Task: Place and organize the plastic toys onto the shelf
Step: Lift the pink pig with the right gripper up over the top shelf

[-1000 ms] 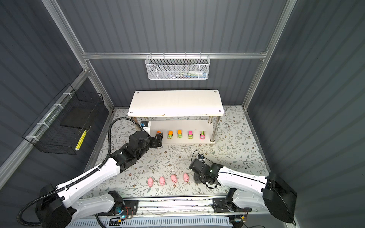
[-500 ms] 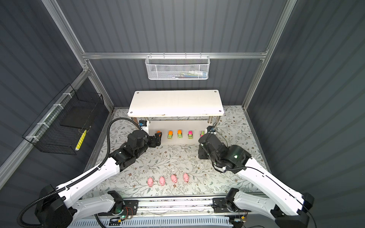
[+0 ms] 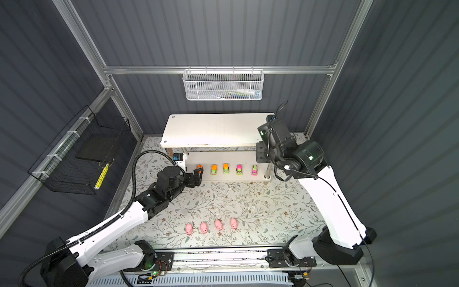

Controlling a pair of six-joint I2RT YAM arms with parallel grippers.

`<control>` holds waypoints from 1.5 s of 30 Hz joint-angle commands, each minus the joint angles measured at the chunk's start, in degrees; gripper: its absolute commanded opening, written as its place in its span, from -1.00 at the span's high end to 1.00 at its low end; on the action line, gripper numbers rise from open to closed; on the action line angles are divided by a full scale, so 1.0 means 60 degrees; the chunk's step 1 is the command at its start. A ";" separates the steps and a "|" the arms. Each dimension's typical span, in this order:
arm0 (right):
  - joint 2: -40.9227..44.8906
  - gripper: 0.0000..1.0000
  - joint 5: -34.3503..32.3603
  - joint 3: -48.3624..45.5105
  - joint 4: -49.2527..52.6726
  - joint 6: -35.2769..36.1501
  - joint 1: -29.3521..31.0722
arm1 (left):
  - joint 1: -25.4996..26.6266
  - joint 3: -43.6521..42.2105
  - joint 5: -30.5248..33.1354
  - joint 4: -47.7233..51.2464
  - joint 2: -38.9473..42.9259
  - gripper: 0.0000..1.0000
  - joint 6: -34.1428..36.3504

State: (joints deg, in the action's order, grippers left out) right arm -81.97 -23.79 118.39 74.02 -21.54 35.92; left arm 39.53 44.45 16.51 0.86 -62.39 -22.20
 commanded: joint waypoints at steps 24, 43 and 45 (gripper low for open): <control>-0.3881 0.25 0.1600 0.3086 -0.1103 0.2281 -0.2599 | -0.0086 -0.0331 -0.0390 -0.0029 0.0233 -0.73 -0.0256; -0.3714 -0.11 0.1956 0.2762 -0.1454 0.2098 -0.2766 | -0.0125 -0.0298 -0.0456 -0.0137 -0.0215 -0.73 -0.0322; -0.3428 -0.19 0.2152 0.2643 -0.1672 0.2094 -0.2768 | -0.0128 -0.0264 -0.0461 -0.0122 -0.0250 -0.73 -0.0314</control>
State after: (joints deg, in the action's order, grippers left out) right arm -105.69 -12.51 134.93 66.24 -8.80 19.49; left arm 39.24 42.57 14.26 0.34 -63.40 -23.16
